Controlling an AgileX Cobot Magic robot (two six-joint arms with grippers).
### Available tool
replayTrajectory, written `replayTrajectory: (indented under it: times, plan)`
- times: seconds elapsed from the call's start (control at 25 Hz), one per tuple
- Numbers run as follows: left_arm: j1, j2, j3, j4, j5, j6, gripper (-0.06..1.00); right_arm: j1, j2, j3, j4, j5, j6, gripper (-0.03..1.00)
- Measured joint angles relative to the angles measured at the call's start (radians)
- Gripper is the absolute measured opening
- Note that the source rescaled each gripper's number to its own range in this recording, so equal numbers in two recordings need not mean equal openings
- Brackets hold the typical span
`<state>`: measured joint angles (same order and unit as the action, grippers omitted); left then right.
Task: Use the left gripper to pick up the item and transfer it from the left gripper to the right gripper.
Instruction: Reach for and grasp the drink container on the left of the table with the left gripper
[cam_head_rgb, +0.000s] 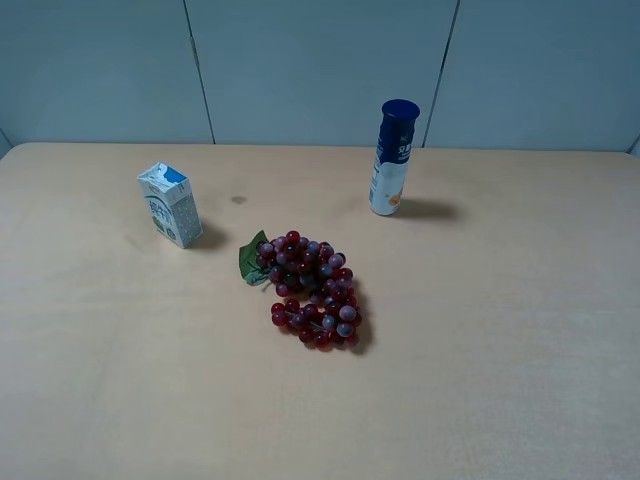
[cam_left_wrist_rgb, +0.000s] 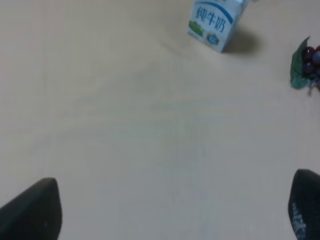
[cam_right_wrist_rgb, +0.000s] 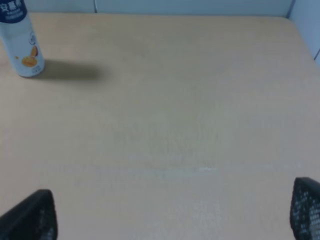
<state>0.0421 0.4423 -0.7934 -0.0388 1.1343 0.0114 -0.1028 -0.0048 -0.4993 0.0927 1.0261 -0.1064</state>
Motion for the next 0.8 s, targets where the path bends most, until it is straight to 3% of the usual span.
replayTrajectory:
  times: [0.44,0.8]
  plan:
    - [-0.004,0.336,-0.191,0.001,0.026,0.0,0.76,0.0,0.0,0.0,0.001,0.0,0.0,1.0]
    - [-0.172,0.573,-0.29,0.039,0.025,0.001,0.76,0.0,0.0,0.0,0.002,0.0,0.0,1.0]
